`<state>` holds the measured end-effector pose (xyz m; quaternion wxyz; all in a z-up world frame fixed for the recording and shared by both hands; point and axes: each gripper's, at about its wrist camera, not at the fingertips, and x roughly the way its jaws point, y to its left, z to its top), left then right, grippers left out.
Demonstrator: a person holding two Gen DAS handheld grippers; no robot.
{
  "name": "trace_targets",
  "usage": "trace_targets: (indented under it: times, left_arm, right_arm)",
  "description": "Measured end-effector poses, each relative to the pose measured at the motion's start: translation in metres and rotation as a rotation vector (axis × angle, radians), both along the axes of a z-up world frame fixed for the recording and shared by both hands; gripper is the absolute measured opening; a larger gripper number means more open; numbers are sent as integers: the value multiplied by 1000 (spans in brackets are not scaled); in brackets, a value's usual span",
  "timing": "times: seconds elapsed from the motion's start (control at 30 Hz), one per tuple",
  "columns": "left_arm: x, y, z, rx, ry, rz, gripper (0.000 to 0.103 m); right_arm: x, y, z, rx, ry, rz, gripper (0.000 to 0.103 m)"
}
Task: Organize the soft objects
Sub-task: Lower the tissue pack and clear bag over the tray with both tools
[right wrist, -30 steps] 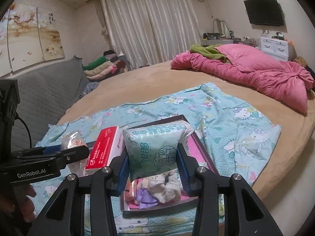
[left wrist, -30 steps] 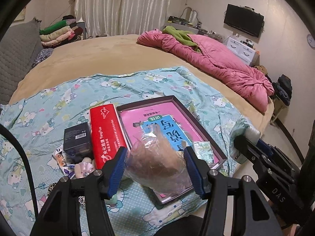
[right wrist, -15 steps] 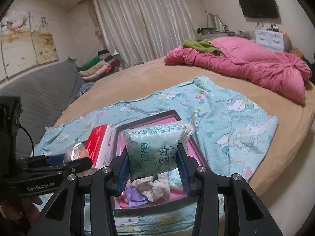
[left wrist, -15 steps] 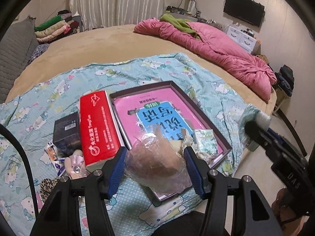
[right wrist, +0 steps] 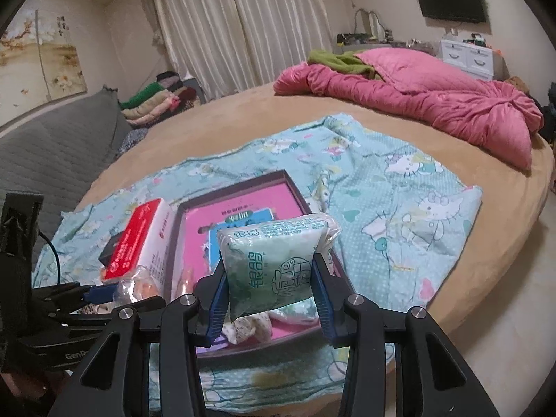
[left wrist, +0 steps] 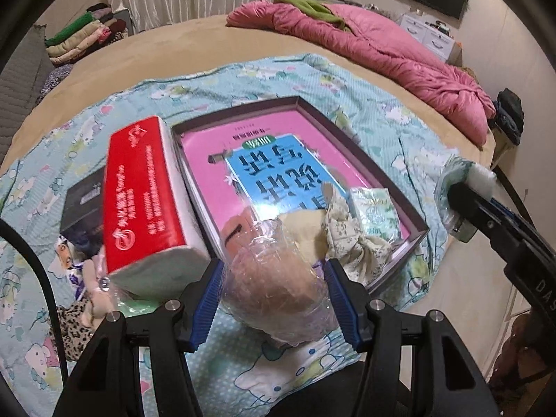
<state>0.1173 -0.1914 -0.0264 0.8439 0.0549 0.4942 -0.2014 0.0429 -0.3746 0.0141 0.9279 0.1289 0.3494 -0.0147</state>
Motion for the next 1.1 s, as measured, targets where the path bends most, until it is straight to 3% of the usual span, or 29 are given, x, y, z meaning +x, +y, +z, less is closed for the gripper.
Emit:
trace_targets:
  times: [0.4,1.1]
  left_arm:
    - [9,-14,-28,18,48,-19,59]
    - [22,-11,-36,-28,68,-9,59]
  right_arm:
    - [11,4,-26,-36,87,18,45]
    - [43,14,-58,-87,182,50,45]
